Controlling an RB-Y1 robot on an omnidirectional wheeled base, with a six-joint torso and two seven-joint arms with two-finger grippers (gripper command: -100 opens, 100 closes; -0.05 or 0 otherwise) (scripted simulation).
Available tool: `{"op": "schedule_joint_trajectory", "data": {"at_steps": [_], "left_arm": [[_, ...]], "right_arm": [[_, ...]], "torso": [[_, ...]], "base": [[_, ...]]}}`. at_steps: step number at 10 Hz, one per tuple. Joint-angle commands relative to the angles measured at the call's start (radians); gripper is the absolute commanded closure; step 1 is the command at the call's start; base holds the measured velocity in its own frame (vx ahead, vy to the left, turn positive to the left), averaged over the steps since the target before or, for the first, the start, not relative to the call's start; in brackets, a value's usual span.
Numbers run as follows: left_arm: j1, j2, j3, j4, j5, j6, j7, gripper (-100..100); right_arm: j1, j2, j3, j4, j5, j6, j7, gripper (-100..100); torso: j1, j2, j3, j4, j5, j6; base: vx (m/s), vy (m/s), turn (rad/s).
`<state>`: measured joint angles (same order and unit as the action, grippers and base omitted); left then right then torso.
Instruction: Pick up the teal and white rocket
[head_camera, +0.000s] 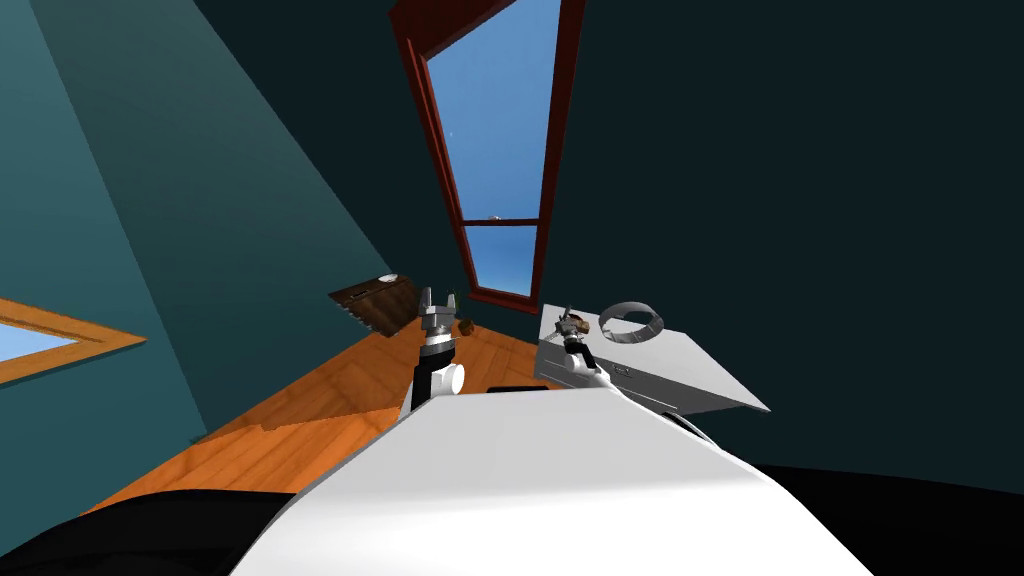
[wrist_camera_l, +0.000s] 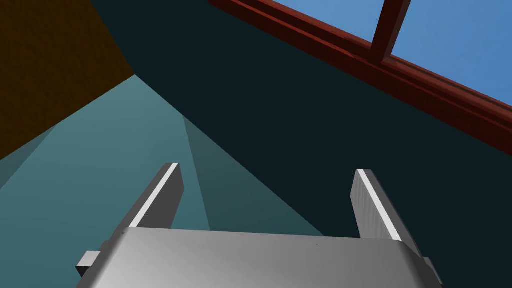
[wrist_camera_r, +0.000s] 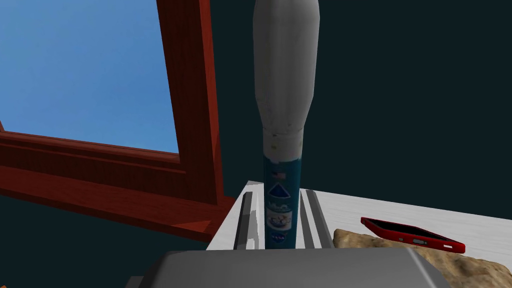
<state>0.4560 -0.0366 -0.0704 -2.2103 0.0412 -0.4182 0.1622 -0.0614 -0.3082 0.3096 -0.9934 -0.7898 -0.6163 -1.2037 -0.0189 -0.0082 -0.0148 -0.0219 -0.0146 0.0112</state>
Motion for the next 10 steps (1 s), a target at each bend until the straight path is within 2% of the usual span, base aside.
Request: {"op": "schedule_joint_trajectory", "data": {"at_steps": [1,3,4,5,6,8,9,10], "left_arm": [[0.000,0.000,0.000,0.000,0.000,0.000,0.000,0],[0.000,0.000,0.000,0.000,0.000,0.000,0.000,0],[0.000,0.000,0.000,0.000,0.000,0.000,0.000,0],[0.000,0.000,0.000,0.000,0.000,0.000,0.000,0],[0.000,0.000,0.000,0.000,0.000,0.000,0.000,0],[0.000,0.000,0.000,0.000,0.000,0.000,0.000,0],[0.000,0.000,0.000,0.000,0.000,0.000,0.000,0],[0.000,0.000,0.000,0.000,0.000,0.000,0.000,0]], "right_arm": [[0.021,0.050,0.033,-0.050,0.021,0.025,0.050,100],[0.021,0.050,0.033,-0.069,0.021,0.025,0.054,100],[0.042,0.085,0.050,-0.100,0.034,0.037,0.091,100],[0.042,0.085,0.050,-0.116,0.034,0.037,0.091,100],[0.064,0.119,0.068,-0.163,0.047,0.049,0.127,100],[0.064,0.119,0.068,-0.163,0.047,0.049,0.127,100],[0.085,0.153,0.086,-0.199,0.060,0.061,0.164,100],[0.085,0.153,0.086,-0.210,0.060,0.061,0.164,100]], "torso": [[0.000,0.000,0.000,0.000,0.000,0.000],[-0.003,-0.003,-0.003,-0.002,-0.001,-0.001],[0.000,-0.001,-0.002,-0.002,-0.001,-0.001],[-0.001,-0.001,-0.002,-0.002,-0.001,0.000],[-0.001,-0.001,-0.002,-0.002,-0.001,-0.001],[-0.001,-0.003,-0.003,-0.002,-0.001,-0.001],[0.000,-0.001,-0.002,-0.002,-0.001,-0.001],[-0.001,-0.001,-0.002,-0.002,-0.001,0.000]], "base": [[0.118,-0.124,-0.347],[0.048,-0.047,-0.071],[0.038,-0.051,-0.253],[0.042,-0.041,-0.158],[0.062,-0.060,-0.272],[0.048,-0.027,-0.034],[0.044,-0.047,-0.280],[0.050,-0.035,-0.126]]}}
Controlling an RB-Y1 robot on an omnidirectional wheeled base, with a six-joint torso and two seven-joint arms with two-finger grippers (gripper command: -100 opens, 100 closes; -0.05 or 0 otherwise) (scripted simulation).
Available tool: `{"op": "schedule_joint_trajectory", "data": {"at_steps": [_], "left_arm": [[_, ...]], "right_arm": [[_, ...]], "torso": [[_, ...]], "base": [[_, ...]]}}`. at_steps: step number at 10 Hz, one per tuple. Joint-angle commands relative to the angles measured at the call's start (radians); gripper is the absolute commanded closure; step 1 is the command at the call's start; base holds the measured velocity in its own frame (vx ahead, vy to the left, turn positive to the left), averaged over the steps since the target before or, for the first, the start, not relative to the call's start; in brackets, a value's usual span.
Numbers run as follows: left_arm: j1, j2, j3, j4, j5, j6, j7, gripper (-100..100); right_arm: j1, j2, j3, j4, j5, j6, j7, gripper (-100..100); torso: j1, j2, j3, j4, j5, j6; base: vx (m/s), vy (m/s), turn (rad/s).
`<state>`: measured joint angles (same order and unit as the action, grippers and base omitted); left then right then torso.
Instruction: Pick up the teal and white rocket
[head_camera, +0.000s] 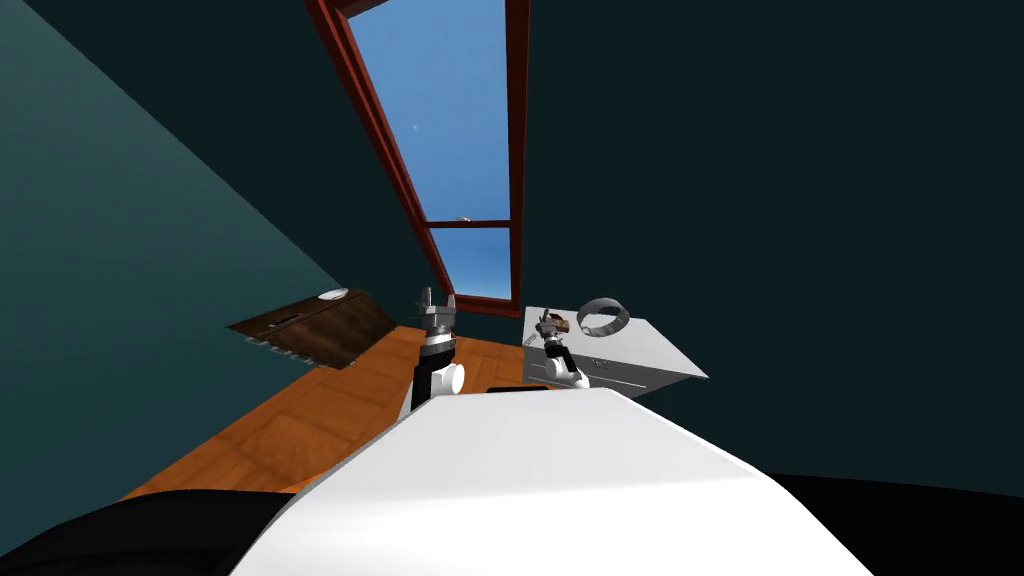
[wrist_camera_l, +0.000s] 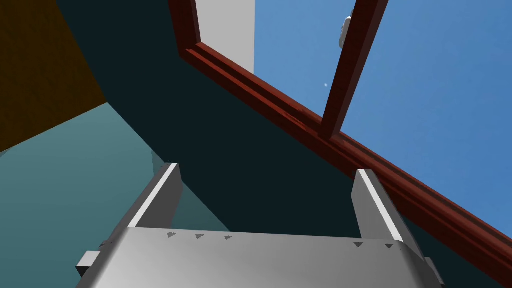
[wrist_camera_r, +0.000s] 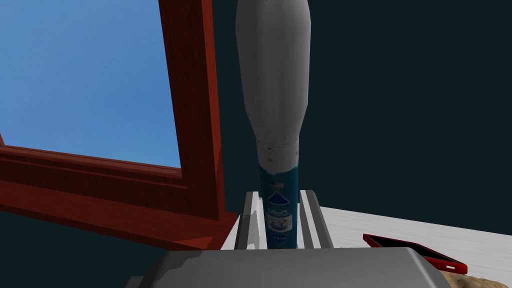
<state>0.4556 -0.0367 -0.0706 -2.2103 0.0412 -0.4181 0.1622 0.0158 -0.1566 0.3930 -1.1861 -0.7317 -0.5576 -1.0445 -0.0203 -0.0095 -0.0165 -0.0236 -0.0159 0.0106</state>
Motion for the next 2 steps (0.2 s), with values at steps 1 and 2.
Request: {"op": "schedule_joint_trajectory", "data": {"at_steps": [1,2], "left_arm": [[0.000,0.000,0.000,0.000,0.000,0.000,0.000,0],[0.000,0.000,0.000,0.000,0.000,0.000,0.000,0]], "right_arm": [[0.000,0.000,0.000,0.000,0.000,0.000,0.000,100],[0.000,0.001,0.000,-0.003,0.001,0.001,0.003,0]], "torso": [[0.000,0.000,0.000,0.000,0.000,0.000],[0.001,0.001,0.000,0.000,0.000,0.000]], "base": [[0.021,-0.011,0.004],[0.000,0.000,0.000]]}}
